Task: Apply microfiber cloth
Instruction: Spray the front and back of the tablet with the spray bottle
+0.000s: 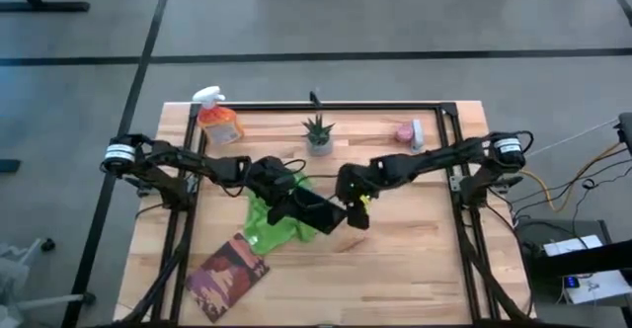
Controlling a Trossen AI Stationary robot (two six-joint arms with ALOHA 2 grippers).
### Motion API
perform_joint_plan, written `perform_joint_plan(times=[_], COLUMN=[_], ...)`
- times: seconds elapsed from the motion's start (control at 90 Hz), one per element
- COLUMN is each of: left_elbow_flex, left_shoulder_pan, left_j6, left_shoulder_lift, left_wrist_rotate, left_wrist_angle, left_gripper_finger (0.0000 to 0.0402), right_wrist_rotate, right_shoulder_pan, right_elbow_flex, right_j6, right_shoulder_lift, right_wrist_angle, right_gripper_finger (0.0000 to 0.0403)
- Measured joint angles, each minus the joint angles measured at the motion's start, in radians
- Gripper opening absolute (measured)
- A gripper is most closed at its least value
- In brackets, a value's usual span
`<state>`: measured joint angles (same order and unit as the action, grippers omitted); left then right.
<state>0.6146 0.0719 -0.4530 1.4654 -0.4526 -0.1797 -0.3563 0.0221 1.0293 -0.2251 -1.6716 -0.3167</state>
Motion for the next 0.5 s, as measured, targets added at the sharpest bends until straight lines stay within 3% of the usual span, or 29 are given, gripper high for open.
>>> perform_joint_plan(times=[0.244, 0.5], left_elbow_flex=[-0.021, -0.024], left_shoulder_pan=[0.000, 0.000], left_j6=[0.000, 0.011], left_shoulder_lift=[0.006, 0.013], left_wrist_rotate=[0.020, 0.038], left_wrist_angle=[-0.095, -0.106], left_gripper_finger=[0.0009, 0.0009], right_wrist_rotate=[-0.046, -0.096], right_shoulder_pan=[0.019, 0.018], right_elbow_flex=[-0.064, -0.085], right_j6=[-0.043, -0.070], right_shoulder_lift=[-0.033, -0.050], right_wrist_angle=[0.078, 0.168], right_gripper_finger=[0.0154, 0.0091])
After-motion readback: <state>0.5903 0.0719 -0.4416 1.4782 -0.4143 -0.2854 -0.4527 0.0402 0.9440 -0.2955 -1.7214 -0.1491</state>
